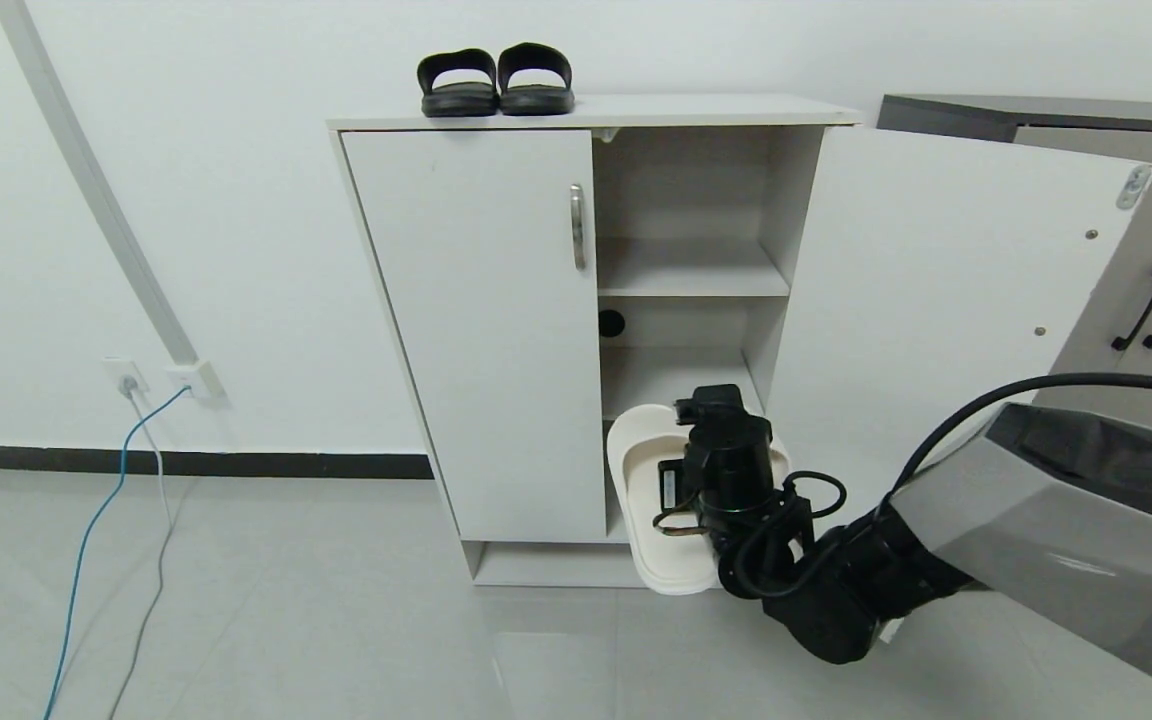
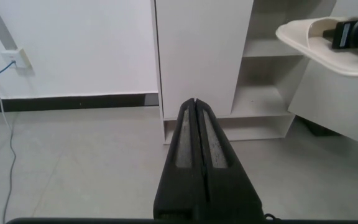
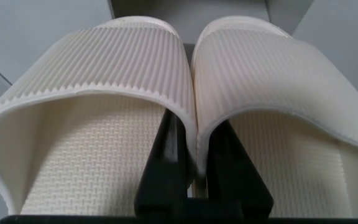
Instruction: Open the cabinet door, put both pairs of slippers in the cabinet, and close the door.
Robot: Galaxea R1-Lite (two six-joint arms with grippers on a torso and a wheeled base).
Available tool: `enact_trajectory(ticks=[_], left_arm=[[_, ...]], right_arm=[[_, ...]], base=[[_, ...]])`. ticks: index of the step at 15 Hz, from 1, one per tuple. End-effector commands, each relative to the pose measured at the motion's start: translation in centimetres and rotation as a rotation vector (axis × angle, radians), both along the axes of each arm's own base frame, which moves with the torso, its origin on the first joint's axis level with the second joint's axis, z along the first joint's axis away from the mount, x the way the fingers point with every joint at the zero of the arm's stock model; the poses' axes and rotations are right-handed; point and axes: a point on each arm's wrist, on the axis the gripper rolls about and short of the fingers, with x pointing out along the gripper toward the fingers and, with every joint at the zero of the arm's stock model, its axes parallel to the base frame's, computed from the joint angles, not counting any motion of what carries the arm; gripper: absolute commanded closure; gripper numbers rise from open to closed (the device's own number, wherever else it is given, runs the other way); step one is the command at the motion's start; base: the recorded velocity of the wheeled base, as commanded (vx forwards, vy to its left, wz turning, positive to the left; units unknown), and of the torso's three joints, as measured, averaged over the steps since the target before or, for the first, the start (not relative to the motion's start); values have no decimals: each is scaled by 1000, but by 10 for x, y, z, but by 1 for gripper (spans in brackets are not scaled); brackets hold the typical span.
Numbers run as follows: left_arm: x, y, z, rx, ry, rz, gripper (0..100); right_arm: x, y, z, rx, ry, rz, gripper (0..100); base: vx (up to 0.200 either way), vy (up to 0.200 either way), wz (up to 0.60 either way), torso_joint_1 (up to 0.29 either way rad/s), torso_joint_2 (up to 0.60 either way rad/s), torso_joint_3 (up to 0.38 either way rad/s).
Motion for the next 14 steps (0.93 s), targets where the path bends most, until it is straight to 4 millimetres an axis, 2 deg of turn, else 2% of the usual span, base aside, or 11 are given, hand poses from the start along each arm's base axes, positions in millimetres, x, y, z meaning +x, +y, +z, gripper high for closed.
enact_trajectory(ticks=[1,3,9,14], left_arm=[[0,0,0,0,1,1,100],[0,0,0,0,1,-1,100],[0,0,0,0,1,-1,100],[0,0,0,0,1,1,100]], right_arm=[[8,2,-24,-24,33,-13,100],[14,-2,-31,-32,43,-30,100],[21,-11,-31,-32,43,-58,100],[22,-10,-31,-31,42,-58,100]], base=[[0,0,0,0,0,0],[0,0,0,0,0,0],[0,0,0,0,0,0],[0,0,0,5,4,-155]])
